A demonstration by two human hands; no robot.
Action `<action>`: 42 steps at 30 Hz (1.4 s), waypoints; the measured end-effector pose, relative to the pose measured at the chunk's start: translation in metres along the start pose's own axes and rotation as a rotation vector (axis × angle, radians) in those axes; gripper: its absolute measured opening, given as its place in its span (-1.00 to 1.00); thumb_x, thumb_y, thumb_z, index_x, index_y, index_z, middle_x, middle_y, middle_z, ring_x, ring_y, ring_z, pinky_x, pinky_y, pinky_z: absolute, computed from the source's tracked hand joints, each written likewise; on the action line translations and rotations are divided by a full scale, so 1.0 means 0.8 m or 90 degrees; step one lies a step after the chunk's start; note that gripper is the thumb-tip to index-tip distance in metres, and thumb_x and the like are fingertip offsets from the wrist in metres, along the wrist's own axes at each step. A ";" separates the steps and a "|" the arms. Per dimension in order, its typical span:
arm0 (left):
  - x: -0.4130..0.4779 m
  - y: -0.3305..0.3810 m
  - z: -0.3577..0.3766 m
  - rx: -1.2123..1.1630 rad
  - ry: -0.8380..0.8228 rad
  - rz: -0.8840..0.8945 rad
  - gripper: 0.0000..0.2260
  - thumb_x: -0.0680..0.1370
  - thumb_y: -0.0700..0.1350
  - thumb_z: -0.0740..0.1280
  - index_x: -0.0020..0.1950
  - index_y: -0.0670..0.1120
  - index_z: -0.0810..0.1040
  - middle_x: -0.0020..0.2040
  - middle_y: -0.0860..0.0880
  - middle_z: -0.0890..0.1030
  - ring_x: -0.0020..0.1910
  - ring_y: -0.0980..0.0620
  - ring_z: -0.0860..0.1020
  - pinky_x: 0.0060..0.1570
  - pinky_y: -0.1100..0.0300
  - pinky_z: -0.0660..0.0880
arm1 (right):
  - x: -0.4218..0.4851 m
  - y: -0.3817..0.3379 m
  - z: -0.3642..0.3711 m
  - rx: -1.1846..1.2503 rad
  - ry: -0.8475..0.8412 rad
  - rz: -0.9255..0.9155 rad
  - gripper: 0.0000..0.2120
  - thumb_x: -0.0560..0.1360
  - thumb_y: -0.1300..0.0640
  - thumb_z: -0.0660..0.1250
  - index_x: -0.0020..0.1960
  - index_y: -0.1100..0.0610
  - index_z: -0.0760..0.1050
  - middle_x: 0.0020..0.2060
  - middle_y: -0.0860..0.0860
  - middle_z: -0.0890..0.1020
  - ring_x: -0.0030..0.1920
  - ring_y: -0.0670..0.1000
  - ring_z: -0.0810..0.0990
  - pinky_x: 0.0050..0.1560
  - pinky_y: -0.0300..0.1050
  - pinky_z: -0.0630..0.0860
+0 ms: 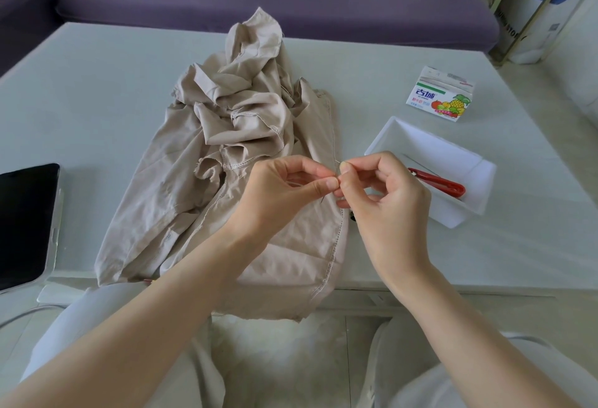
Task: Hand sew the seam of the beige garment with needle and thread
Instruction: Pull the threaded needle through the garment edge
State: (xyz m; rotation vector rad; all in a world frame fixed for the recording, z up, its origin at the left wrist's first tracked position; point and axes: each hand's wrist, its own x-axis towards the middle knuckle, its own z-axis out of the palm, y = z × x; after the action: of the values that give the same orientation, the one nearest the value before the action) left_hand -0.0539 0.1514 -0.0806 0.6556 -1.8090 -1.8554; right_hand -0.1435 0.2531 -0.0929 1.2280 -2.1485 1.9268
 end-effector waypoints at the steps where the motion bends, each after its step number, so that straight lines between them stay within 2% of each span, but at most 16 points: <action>1: 0.000 0.000 0.000 0.004 0.001 0.006 -0.96 0.39 -0.25 0.45 -0.19 -0.17 0.63 -0.32 0.03 0.67 -0.29 0.18 0.61 -0.17 0.40 0.50 | 0.000 0.000 0.000 0.002 -0.002 0.000 -0.94 0.48 0.18 0.35 -0.14 0.06 0.50 -0.31 -0.19 0.63 -0.26 -0.06 0.65 -0.22 0.07 0.62; 6: -0.001 0.004 0.001 0.034 0.013 0.051 -0.95 0.39 -0.27 0.45 -0.22 -0.16 0.62 -0.36 0.08 0.65 -0.35 0.25 0.58 -0.24 0.44 0.46 | 0.000 -0.002 0.000 0.008 -0.022 0.015 -0.96 0.50 0.16 0.34 -0.13 0.05 0.51 -0.33 -0.29 0.62 -0.23 -0.10 0.64 -0.21 0.07 0.61; 9: -0.001 0.005 0.000 0.082 0.027 0.087 -0.95 0.37 -0.23 0.48 -0.24 -0.12 0.63 -0.36 0.12 0.65 -0.35 0.25 0.56 -0.23 0.43 0.46 | 0.000 -0.003 0.000 0.020 -0.039 0.048 -0.96 0.49 0.13 0.33 -0.13 0.04 0.52 -0.30 -0.25 0.62 -0.22 -0.03 0.63 -0.19 0.10 0.61; 12: 0.000 0.001 -0.004 0.228 0.074 0.164 -0.87 0.36 -0.19 0.51 -0.28 0.02 0.63 -0.38 0.19 0.61 -0.31 0.26 0.53 -0.18 0.43 0.42 | 0.001 -0.002 -0.002 0.039 -0.063 0.103 -0.95 0.49 0.17 0.33 -0.14 0.07 0.54 -0.30 -0.08 0.62 -0.23 0.03 0.61 -0.24 0.12 0.61; 16: 0.004 -0.008 -0.011 0.457 0.114 0.357 -0.97 0.36 -0.18 0.48 -0.23 -0.09 0.67 -0.31 0.19 0.51 -0.26 0.14 0.48 -0.16 0.12 0.47 | 0.000 0.001 -0.002 -0.011 -0.107 0.128 -0.94 0.51 0.19 0.34 -0.13 0.08 0.55 -0.31 -0.11 0.61 -0.22 -0.02 0.60 -0.17 0.10 0.60; 20: 0.006 -0.014 -0.018 0.568 0.105 0.403 -0.96 0.38 -0.21 0.47 -0.23 -0.09 0.65 -0.32 0.16 0.47 -0.29 0.10 0.41 -0.16 0.11 0.40 | 0.000 0.002 0.000 -0.049 -0.113 0.153 -0.95 0.51 0.17 0.33 -0.12 0.09 0.55 -0.29 -0.15 0.61 -0.23 -0.09 0.59 -0.12 -0.05 0.56; 22: 0.007 -0.016 -0.021 0.610 0.098 0.411 -0.96 0.39 -0.22 0.46 -0.24 -0.10 0.65 -0.34 0.10 0.51 -0.29 0.07 0.41 -0.16 0.10 0.38 | 0.002 0.001 -0.001 -0.034 -0.102 0.170 -0.92 0.53 0.16 0.31 -0.13 0.06 0.54 -0.26 -0.13 0.62 -0.19 -0.08 0.60 -0.06 -0.01 0.58; 27: 0.006 -0.017 -0.025 0.617 0.095 0.393 -0.96 0.39 -0.22 0.43 -0.26 -0.10 0.64 -0.34 0.08 0.52 -0.26 0.09 0.40 -0.12 0.10 0.36 | 0.010 -0.003 -0.006 -0.003 -0.078 0.205 -0.86 0.56 0.16 0.27 -0.15 0.00 0.52 -0.20 -0.10 0.65 -0.11 -0.08 0.61 -0.01 0.08 0.58; 33: 0.005 -0.018 -0.029 0.612 0.082 0.338 -0.96 0.38 -0.19 0.41 -0.26 -0.09 0.64 -0.33 0.10 0.55 -0.23 0.06 0.43 -0.06 0.13 0.37 | 0.016 -0.005 -0.012 0.017 -0.049 0.220 -0.85 0.58 0.15 0.25 -0.16 0.01 0.51 -0.27 -0.23 0.64 -0.10 -0.14 0.60 0.08 0.04 0.56; 37: 0.005 -0.017 -0.035 0.610 0.073 0.317 -0.96 0.39 -0.21 0.45 -0.25 -0.10 0.64 -0.31 0.07 0.58 -0.22 0.01 0.47 -0.05 0.16 0.37 | 0.017 -0.007 -0.015 0.016 -0.041 0.216 -0.85 0.58 0.15 0.24 -0.16 0.02 0.50 -0.28 -0.29 0.63 -0.13 -0.22 0.60 0.10 -0.08 0.55; 39: 0.002 -0.012 -0.032 0.559 0.078 0.279 -0.95 0.41 -0.24 0.46 -0.23 -0.11 0.62 -0.30 0.05 0.58 -0.21 0.02 0.51 -0.07 0.19 0.42 | 0.017 -0.008 -0.016 0.014 -0.043 0.215 -0.85 0.58 0.15 0.24 -0.16 0.02 0.49 -0.28 -0.30 0.63 -0.13 -0.22 0.60 0.10 -0.09 0.55; 42: -0.001 -0.003 -0.026 0.380 0.087 0.136 -0.87 0.45 -0.24 0.44 -0.22 -0.05 0.57 -0.30 0.13 0.58 -0.27 0.22 0.53 -0.20 0.44 0.40 | 0.015 -0.008 -0.016 0.019 -0.049 0.218 -0.85 0.57 0.14 0.26 -0.16 0.01 0.49 -0.30 -0.26 0.64 -0.14 -0.13 0.59 0.08 0.02 0.55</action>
State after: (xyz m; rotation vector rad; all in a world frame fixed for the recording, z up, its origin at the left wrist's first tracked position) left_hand -0.0402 0.1355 -0.0833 0.7305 -2.2458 -1.0981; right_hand -0.1543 0.2575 -0.0785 1.0069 -2.5184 2.0672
